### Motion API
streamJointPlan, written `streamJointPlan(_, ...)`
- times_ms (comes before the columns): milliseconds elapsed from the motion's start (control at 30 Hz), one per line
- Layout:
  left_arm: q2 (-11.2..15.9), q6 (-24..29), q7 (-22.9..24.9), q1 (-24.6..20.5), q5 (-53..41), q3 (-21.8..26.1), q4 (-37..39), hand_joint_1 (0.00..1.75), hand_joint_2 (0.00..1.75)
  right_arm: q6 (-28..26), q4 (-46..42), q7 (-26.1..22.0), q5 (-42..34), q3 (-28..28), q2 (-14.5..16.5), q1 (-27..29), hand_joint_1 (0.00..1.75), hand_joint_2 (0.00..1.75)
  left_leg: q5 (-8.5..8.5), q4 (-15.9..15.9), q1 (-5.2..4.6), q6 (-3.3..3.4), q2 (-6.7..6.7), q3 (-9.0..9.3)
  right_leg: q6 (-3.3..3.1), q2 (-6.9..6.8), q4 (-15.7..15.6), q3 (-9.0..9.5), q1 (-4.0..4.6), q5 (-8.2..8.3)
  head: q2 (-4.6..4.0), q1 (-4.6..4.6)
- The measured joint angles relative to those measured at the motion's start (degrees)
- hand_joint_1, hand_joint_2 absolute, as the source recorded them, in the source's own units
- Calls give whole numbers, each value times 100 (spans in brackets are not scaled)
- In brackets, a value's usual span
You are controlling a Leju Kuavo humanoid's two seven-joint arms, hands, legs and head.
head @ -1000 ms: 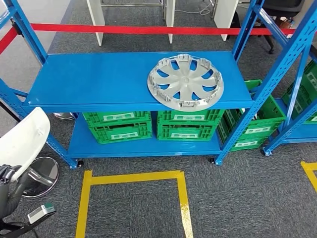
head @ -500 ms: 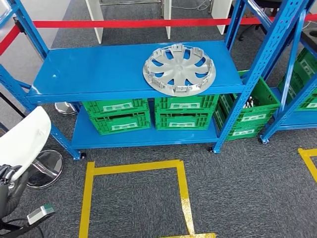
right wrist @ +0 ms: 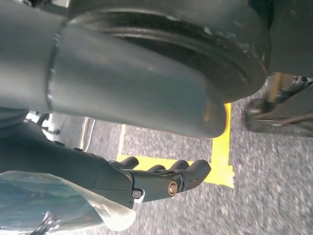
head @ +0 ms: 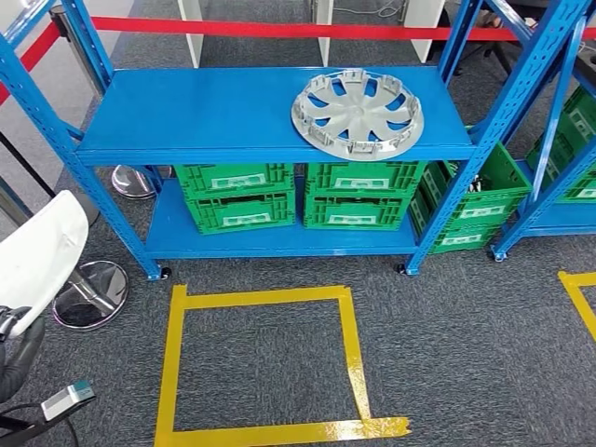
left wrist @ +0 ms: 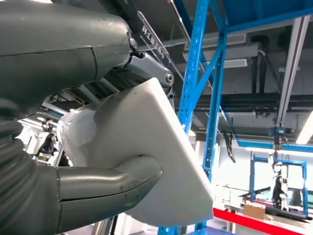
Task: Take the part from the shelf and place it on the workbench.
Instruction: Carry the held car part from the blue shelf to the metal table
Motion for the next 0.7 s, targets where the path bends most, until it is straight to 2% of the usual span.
streamJointPlan(33, -13, 0, -1, -5, 0, -1, 1, 175, 175, 0, 0, -1, -1, 0, 0, -1, 0, 0, 65, 4, -19, 8, 2, -80, -7, 2, 278, -19, 2, -90, -1, 1)
streamJointPlan(67, -23, 0, -2, -11, 0, -2, 1, 175, 175, 0, 0, -2, -2, 0, 0, -2, 0, 0, 133, 9, -35, 11, 4, -164, -21, 4, 414, 28, 6, -46, -1, 0)
streamJointPlan(100, -33, 0, 3, -17, 0, -4, 1, 175, 175, -1, 0, -7, -5, 0, 0, -2, 0, 0, 202, 13, -46, 8, 4, -253, -38, 5, 367, 160, 10, 110, -1, 0)
streamJointPlan(133, -40, 0, 14, -22, 0, -7, 1, 175, 175, -2, 0, -16, -10, 0, 0, -5, 0, 0, 272, 18, -51, 1, 3, -339, -59, 6, 136, 382, 15, 302, -1, 0)
streamJointPlan(167, -45, 0, 33, -24, 0, -10, 1, 175, 175, -3, 0, -26, -15, 0, 0, -14, 0, 0, 343, 23, -55, -13, 0, -414, -82, 7, -253, 682, 22, 420, 0, 0)
streamJointPlan(200, -50, 0, 59, -25, -1, -13, 1, 175, 175, -6, 0, -38, -21, 0, 0, -26, 0, 0, 410, 30, -61, -34, -2, -475, -101, 10, -731, 1025, 33, 447, 0, 1)
streamJointPlan(233, -53, 0, 86, -26, -1, -15, 1, 175, 175, -9, 0, -48, -26, 0, 1, -39, 0, 0, 486, 21, -64, -59, -2, -510, -117, 12, -1124, 1274, 43, 414, 1, -2)
streamJointPlan(267, -55, 0, 111, -31, -2, -17, 1, 175, 175, -12, 0, -52, -31, 0, 2, -48, 0, 0, 564, 1, -61, -89, 1, -525, -129, 18, -1404, 1430, 57, 362, 1, 7)
streamJointPlan(300, -55, 0, 133, -37, -3, -19, 1, 175, 175, -15, 0, -54, -38, 0, 3, -50, 0, 0, 644, -30, -56, -122, 4, -529, -147, 23, -1526, 1471, 71, 358, 1, 20)
streamJointPlan(333, -55, 0, 153, -42, -2, -21, 2, 175, 175, -16, 0, -54, -44, 0, 4, -48, 0, 0, 707, -68, -45, -157, 4, -532, -176, 20, -1527, 1405, 70, 410, 1, 24)
streamJointPlan(367, -55, 0, 168, -45, -1, -21, 3, 175, 175, -19, 0, -50, -51, 0, 5, -47, 0, 0, 675, -70, -34, -191, 1, -553, -215, 10, -1530, 1347, 68, 480, 1, 31)
streamJointPlan(400, -53, -1, 184, -44, 2, -21, 5, 175, 175, -21, 0, -46, -59, 0, 5, -44, 0, 0, 516, 2, -28, -220, -3, -587, -266, -6, -1533, 1274, 64, 559, 2, 20)
streamJointPlan(433, -51, -1, 196, -43, 4, -21, 8, 175, 175, -22, 0, -43, -65, 0, 6, -41, 0, 0, 222, 189, -22, -244, -6, -630, -306, -27, -1539, 1190, 59, 644, 2, 8)
streamJointPlan(500, -45, -2, 218, -45, 5, -29, 16, 175, 175, -21, 0, -39, -73, 0, 8, -36, 0, 0, -460, 873, -18, -280, -6, -695, -353, -54, -1526, 1003, 75, 805, 1, -2)
streamJointPlan(533, -43, -2, 226, -47, 4, -38, 24, 175, 175, -19, 0, -37, -74, 0, 8, -35, 0, 0, -634, 1246, -18, -293, -6, -697, -356, -65, -1510, 911, 82, 886, 1, -2)
streamJointPlan(567, -42, -2, 232, -49, 3, -49, 33, 175, 175, -18, 0, -36, -76, 0, 9, -35, 0, 0, -631, 1519, -17, -300, -6, -663, -355, -72, -1486, 807, 88, 965, 1, -3)
streamJointPlan(600, -42, -2, 242, -51, 1, -61, 41, 175, 175, -17, 0, -33, -77, 0, 9, -36, 0, 0, -488, 1637, -17, -300, -6, -573, -348, -78, -1451, 689, 93, 1041, 1, -2)
streamJointPlan(633, -41, -2, 257, -53, -5, -74, 47, 175, 175, -18, 0, -29, -78, 0, 9, -36, 0, 0, -304, 1558, -16, -292, -6, -401, -337, -80, -1408, 565, 96, 1111, 2, -3)
streamJointPlan(667, -37, -2, 279, -57, -15, -87, 51, 175, 175, -19, 0, -25, -79, 0, 9, -36, 0, 0, -187, 1279, -17, -275, -9, -124, -322, -81, -1359, 438, 97, 1174, 2, -3)
streamJointPlan(700, -30, -2, 304, -64, -28, -99, 52, 175, 175, -19, 0, -21, -80, 0, 10, -35, 0, 0, -189, 831, -25, -251, -13, 240, -302, -79, -1302, 330, 106, 1223, 2, -3)
